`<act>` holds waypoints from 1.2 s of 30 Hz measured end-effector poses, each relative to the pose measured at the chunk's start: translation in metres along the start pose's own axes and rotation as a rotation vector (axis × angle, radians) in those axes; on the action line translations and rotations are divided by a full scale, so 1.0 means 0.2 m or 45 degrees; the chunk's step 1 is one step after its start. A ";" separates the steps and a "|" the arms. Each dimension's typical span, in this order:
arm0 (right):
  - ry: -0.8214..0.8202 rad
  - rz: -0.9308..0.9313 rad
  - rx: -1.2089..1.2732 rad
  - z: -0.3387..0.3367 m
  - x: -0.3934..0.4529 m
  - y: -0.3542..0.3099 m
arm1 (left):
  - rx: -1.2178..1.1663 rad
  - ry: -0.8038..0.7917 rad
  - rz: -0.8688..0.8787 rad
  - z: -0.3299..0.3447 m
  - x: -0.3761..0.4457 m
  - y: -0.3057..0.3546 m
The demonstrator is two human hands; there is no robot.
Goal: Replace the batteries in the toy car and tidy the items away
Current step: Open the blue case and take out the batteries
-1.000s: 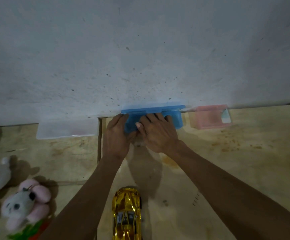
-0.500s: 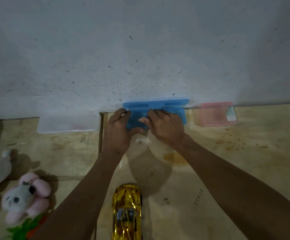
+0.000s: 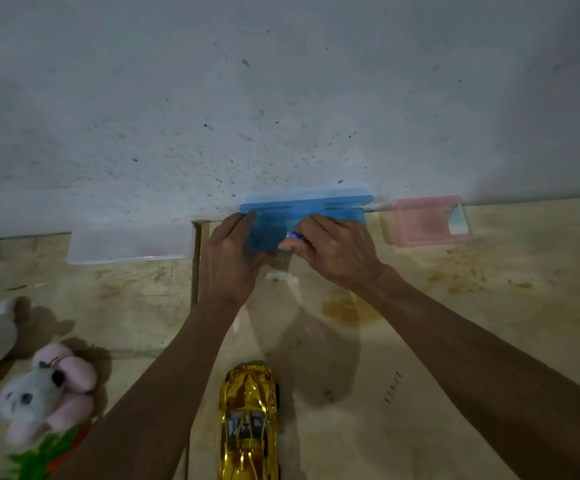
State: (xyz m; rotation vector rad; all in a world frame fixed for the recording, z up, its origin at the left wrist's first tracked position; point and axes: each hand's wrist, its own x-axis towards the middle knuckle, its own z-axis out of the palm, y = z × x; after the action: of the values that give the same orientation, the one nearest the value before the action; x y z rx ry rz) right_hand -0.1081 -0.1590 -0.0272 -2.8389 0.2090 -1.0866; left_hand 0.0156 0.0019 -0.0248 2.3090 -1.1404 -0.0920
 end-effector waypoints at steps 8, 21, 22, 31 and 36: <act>-0.219 0.342 -0.184 -0.18 -0.30 -0.26 | 0.001 -0.004 -0.081 -0.04 0.01 0.05; -0.509 0.351 -0.169 -0.15 -0.44 -0.32 | -0.030 -0.020 -0.078 -0.04 0.01 0.04; -0.522 0.351 -0.153 -0.15 -0.43 -0.32 | -0.033 -0.016 -0.080 -0.04 0.01 0.03; -0.119 0.596 -0.130 -0.32 -0.12 -0.13 | 0.055 0.109 -0.278 -0.08 -0.07 0.16; -0.347 0.460 -0.159 -0.28 -0.17 0.02 | 0.179 0.094 0.025 -0.09 -0.10 0.15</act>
State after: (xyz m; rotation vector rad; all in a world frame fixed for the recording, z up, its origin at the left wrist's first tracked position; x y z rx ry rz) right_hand -0.1710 -0.1592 -0.0079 -2.8546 0.7521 -0.6291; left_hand -0.0138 0.0099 0.0015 2.4019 -1.1652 0.0826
